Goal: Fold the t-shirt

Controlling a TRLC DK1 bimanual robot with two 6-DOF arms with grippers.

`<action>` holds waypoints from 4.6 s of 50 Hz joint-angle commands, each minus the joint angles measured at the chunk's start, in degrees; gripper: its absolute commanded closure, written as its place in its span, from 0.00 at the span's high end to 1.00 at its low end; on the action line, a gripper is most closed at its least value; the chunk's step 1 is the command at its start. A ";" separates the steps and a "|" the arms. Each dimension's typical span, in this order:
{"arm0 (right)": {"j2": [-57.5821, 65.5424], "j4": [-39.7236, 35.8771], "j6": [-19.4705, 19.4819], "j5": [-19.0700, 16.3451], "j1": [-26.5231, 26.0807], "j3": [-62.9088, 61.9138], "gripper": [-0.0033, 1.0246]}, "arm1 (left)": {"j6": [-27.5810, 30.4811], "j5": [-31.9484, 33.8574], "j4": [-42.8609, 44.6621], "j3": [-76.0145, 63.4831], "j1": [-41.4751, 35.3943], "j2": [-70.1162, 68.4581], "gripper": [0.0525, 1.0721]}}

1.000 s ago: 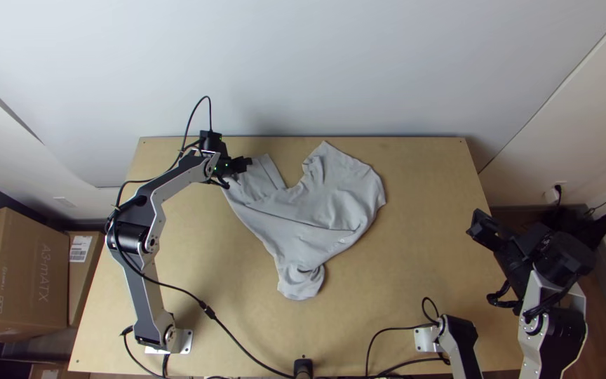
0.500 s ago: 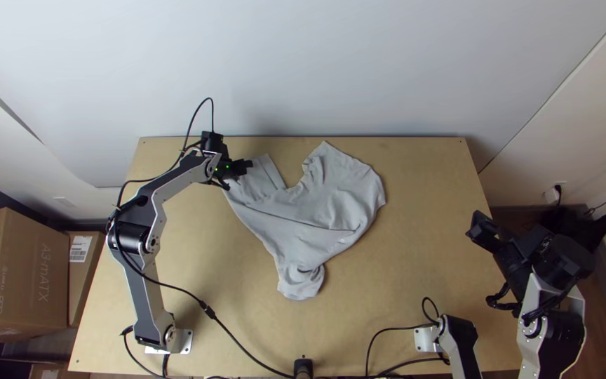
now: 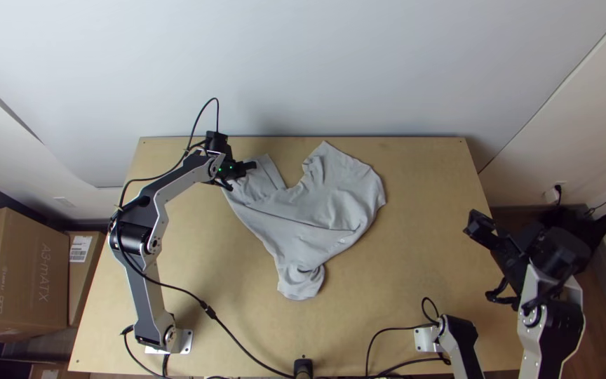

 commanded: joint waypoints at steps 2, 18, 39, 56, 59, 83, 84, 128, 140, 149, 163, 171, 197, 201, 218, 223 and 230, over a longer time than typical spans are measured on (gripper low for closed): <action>6.13 -0.33 3.31 -0.73 2.40 0.68 0.96 | 0.09 -0.41 -2.80 -0.06 1.54 -4.65 0.02; 26.69 2.57 6.04 -3.80 7.50 7.18 0.96 | 2.11 -0.41 -5.53 -4.54 4.35 -17.66 0.02; 58.42 8.63 5.69 -12.15 8.73 24.50 0.96 | 1.23 -0.41 -12.38 -4.98 3.91 -27.06 0.02; 75.83 10.74 5.42 -12.59 12.42 36.36 0.89 | 2.29 -0.41 -14.58 -9.28 2.06 -33.04 0.02; 78.02 12.23 5.60 -12.59 13.30 37.68 0.89 | 2.82 -0.50 -14.67 -10.51 1.89 -34.09 0.02; 90.94 14.26 8.32 -12.77 18.39 49.02 0.84 | 5.19 -0.85 -16.25 -13.59 2.24 -39.19 0.02; 91.29 14.26 8.50 -12.77 18.66 49.37 0.84 | 5.19 -0.85 -16.25 -13.68 2.24 -39.28 0.02; 100.52 11.62 10.61 -12.68 25.87 55.08 0.51 | 6.51 -1.11 -17.48 -14.47 5.32 -42.44 0.02; 96.30 11.36 10.34 -12.59 26.57 52.97 0.03 | 7.30 -1.11 -17.66 -13.94 7.69 -43.41 0.02; 83.38 11.09 10.08 -12.50 23.58 47.17 0.03 | 8.27 -1.11 -17.57 -12.01 11.91 -43.41 0.02; 55.61 11.18 2.96 -9.78 20.33 36.54 0.03 | 9.67 -4.72 -17.74 -7.97 19.47 -42.35 0.02; 47.44 9.95 2.96 -7.93 19.89 39.79 0.03 | 9.85 -5.86 -17.83 -4.27 21.75 -42.27 0.02; 38.30 17.68 1.91 -0.81 20.59 54.82 0.03 | 8.88 -6.30 -11.15 17.70 22.63 -50.35 0.02; 39.35 17.77 1.91 -0.11 20.68 58.51 0.03 | 8.97 -6.30 -9.31 19.81 23.16 -50.44 0.02; 28.10 11.71 2.52 0.68 25.25 67.56 0.03 | 9.06 -6.30 -10.80 20.60 24.83 -64.24 0.02; 22.65 8.72 3.49 0.24 25.95 67.39 0.03 | 9.14 -6.39 -10.89 16.20 24.83 -72.68 0.02; 16.24 3.36 4.81 -1.52 25.87 67.39 0.03 | 9.14 -6.30 -13.44 11.28 24.48 -83.40 0.02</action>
